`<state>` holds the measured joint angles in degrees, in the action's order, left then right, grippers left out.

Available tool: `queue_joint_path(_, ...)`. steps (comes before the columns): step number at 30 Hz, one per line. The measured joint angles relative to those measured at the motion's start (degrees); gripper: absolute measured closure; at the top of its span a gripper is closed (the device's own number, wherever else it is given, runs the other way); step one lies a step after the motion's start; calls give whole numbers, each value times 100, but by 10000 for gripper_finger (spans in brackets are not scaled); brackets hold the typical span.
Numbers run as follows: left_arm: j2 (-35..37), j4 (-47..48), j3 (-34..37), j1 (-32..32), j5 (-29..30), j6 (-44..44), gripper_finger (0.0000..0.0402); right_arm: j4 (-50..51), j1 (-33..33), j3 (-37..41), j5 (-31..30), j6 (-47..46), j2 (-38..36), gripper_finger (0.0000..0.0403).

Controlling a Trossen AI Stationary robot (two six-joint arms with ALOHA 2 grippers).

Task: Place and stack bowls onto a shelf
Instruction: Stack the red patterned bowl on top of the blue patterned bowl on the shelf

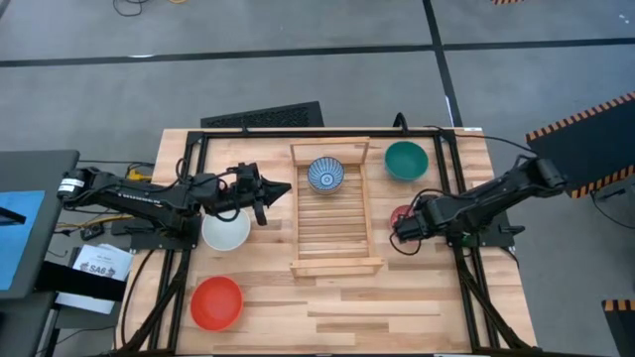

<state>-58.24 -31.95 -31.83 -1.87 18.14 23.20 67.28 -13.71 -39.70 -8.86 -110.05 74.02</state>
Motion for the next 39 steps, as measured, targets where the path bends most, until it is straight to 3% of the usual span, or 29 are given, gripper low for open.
queue_joint_path(9, 0, 1, 0, 0, -1, 0, 401, -89, -2, 7, -157, -207, 35, 239)
queue_joint_path(19, 68, -3, 0, 0, -86, 9, 401, -565, -36, 281, -185, -254, -4, 359)
queue_joint_path(33, 1070, 301, -4, 2, 359, -663, 401, -121, -131, -64, -619, -172, -874, 364)
queue_joint_path(39, 1244, 629, -4, 2, 468, -645, 401, -38, 0, -497, -895, 546, -1283, 364)
